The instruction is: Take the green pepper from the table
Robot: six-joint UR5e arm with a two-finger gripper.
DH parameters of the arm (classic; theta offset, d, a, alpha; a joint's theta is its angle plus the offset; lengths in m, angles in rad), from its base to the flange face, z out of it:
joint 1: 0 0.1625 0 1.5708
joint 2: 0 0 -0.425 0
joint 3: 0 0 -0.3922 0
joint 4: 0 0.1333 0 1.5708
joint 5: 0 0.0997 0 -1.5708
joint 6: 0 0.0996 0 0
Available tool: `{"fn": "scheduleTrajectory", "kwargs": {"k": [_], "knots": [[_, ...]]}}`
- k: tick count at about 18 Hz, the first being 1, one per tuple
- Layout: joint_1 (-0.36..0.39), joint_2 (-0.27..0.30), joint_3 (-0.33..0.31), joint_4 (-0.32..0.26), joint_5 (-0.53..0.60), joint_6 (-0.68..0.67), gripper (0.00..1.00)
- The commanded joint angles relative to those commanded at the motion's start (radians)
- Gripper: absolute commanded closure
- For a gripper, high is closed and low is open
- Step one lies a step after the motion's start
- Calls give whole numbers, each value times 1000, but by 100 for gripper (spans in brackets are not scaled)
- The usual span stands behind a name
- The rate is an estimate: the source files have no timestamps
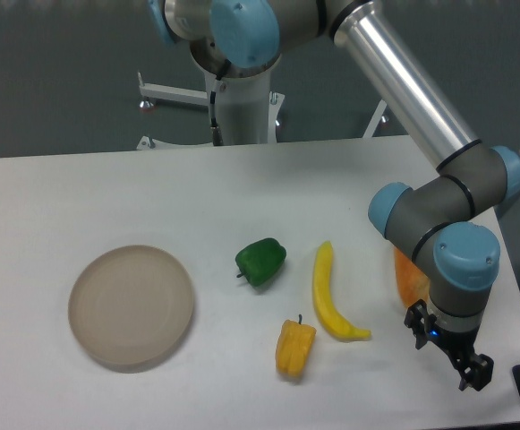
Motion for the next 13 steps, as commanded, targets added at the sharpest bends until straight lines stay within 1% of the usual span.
{"fn": "scheduleTrajectory", "kwargs": {"k": [3, 5, 8, 10, 12, 13], "knots": [[0, 0, 2, 0, 0, -8, 0], [-3, 9, -9, -2, 2, -9, 0], [-8, 31, -21, -6, 0, -84, 0], [-9, 76, -78, -6, -1, -89, 0], [-9, 141, -168, -8, -5, -110, 0], [-9, 185, -236, -6, -9, -192, 0]]}}
